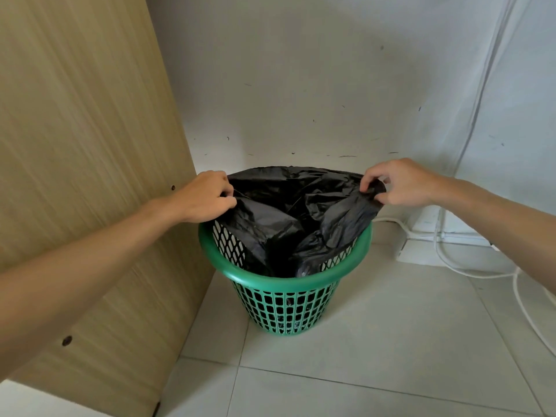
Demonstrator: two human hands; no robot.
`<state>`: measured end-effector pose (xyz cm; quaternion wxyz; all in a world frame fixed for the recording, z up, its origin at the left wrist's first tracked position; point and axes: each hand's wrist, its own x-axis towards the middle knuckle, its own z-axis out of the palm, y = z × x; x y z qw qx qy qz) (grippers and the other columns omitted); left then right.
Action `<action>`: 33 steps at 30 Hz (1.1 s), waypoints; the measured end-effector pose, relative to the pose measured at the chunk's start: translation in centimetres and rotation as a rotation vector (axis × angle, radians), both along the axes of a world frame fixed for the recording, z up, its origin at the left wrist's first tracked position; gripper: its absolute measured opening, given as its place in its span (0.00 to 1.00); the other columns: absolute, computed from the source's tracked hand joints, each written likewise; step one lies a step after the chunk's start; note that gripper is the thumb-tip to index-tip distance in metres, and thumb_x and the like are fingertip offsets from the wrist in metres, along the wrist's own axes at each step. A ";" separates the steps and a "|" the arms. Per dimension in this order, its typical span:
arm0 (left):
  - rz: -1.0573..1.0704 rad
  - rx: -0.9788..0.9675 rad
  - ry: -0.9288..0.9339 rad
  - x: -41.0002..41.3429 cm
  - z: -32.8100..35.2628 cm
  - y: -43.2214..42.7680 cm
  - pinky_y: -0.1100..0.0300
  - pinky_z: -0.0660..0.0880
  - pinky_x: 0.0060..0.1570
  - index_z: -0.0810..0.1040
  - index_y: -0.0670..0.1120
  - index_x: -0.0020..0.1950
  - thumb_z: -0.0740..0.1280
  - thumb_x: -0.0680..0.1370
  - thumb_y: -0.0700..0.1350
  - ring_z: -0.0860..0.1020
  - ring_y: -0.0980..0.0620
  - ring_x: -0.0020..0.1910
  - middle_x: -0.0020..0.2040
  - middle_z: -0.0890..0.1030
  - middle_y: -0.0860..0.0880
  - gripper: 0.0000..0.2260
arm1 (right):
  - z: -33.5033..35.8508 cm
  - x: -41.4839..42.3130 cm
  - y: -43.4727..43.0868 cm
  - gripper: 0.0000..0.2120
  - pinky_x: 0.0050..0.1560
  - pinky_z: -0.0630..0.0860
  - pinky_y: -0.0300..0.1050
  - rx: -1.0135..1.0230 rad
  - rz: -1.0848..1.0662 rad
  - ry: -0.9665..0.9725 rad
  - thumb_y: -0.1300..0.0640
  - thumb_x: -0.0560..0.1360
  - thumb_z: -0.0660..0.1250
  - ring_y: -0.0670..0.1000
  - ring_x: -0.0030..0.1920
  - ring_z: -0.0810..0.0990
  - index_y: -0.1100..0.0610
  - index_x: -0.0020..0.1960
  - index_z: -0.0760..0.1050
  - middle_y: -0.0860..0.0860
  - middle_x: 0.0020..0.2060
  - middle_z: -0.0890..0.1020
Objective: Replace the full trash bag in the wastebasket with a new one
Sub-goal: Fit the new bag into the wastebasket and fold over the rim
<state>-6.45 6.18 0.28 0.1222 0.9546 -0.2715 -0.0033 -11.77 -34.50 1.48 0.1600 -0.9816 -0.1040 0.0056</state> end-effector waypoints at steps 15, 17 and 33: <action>-0.226 -0.096 0.402 -6.2 -0.2 -1.5 0.61 0.74 0.51 0.85 0.63 0.50 0.67 0.75 0.69 0.80 0.61 0.51 0.53 0.82 0.61 0.14 | -0.7 -3.8 2.8 0.13 0.45 0.71 0.33 0.113 0.218 0.181 0.37 0.71 0.74 0.41 0.45 0.78 0.36 0.54 0.85 0.40 0.48 0.81; -0.240 0.031 0.402 -6.5 -0.4 -1.3 0.58 0.72 0.58 0.86 0.62 0.49 0.71 0.74 0.66 0.76 0.63 0.58 0.57 0.78 0.63 0.10 | -0.8 -4.0 2.9 0.06 0.47 0.72 0.37 0.122 0.226 0.142 0.42 0.70 0.77 0.42 0.44 0.78 0.36 0.47 0.86 0.40 0.47 0.81; -0.027 -0.604 0.004 -11.5 -2.8 0.3 0.61 0.61 0.32 0.71 0.41 0.32 0.68 0.82 0.43 0.64 0.54 0.27 0.28 0.68 0.42 0.19 | -0.4 -4.4 0.5 0.06 0.49 0.77 0.35 0.018 0.153 0.631 0.54 0.68 0.82 0.38 0.43 0.84 0.47 0.44 0.88 0.43 0.41 0.88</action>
